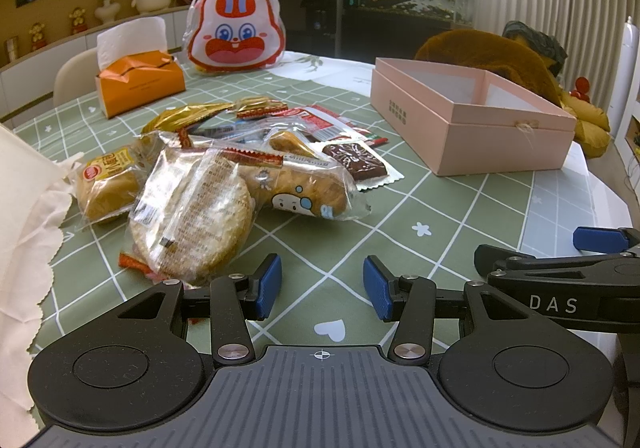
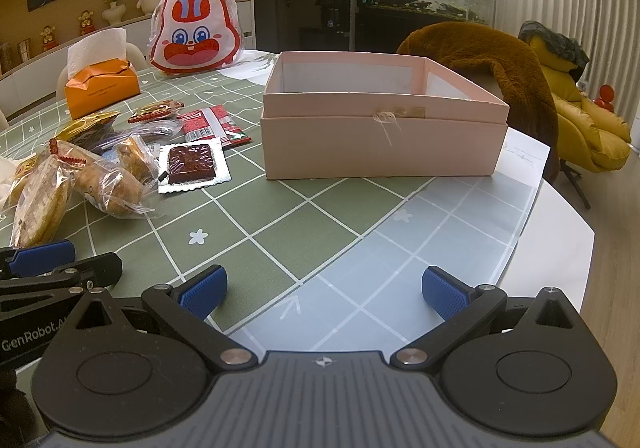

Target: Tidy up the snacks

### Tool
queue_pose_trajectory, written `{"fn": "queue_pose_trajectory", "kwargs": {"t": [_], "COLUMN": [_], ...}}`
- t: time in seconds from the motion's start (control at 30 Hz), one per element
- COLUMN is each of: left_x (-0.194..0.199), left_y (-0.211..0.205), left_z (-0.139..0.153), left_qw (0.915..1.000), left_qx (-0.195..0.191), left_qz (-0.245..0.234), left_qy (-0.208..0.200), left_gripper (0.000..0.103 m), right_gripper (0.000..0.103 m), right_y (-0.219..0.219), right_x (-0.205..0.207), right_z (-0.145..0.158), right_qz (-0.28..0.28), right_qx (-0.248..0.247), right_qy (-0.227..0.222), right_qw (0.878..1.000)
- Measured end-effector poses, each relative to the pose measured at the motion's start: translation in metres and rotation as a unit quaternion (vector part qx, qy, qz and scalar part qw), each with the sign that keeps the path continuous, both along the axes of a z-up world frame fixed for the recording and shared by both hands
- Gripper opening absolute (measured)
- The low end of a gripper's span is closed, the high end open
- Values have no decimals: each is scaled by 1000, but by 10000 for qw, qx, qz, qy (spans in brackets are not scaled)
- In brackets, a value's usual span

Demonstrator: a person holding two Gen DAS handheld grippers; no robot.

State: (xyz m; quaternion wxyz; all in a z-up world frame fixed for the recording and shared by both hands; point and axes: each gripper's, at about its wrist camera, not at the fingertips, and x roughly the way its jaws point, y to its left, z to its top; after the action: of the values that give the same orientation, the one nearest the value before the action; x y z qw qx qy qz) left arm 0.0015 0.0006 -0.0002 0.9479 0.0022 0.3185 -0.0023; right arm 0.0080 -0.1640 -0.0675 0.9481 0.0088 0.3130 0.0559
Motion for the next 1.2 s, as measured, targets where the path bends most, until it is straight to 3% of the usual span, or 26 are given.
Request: {"fn": "queue_pose_trajectory", "kwargs": {"t": [0.63, 0.7, 0.8, 0.87, 1.0, 1.07, 1.13, 1.2], "left_x": [4, 11, 17, 22, 26, 31, 40, 48], "left_y": [-1, 3, 22, 36, 62, 82, 105, 130], "left_z": [2, 7, 21, 34, 69, 77, 80, 79], "left_qw": [10000, 9996, 9916, 9840, 9939, 9942, 9921, 9856], "left_qx": [-9, -104, -1043, -1479, -825, -645, -757, -1138], "left_qz": [0, -26, -147, -199, 397, 604, 655, 825], "left_qy": [36, 242, 751, 968, 619, 619, 760, 936], "left_gripper": [52, 49, 38, 38, 37, 37, 36, 36], "right_gripper": [103, 103, 103, 103, 103, 103, 103, 99], "right_y": [0, 0, -2, -3, -5, -2, 1, 7], "right_x": [1, 6, 18, 24, 31, 36, 45, 53], "right_z": [0, 3, 13, 18, 21, 22, 25, 28], "right_qz": [14, 67, 335, 498, 607, 580, 676, 929], "right_qx": [5, 11, -88, -146, -201, -253, -311, -330], "right_qy": [17, 221, 859, 1170, 1484, 1649, 1890, 2032], "right_qw": [10000, 9997, 9957, 9918, 9869, 9843, 9792, 9742]}}
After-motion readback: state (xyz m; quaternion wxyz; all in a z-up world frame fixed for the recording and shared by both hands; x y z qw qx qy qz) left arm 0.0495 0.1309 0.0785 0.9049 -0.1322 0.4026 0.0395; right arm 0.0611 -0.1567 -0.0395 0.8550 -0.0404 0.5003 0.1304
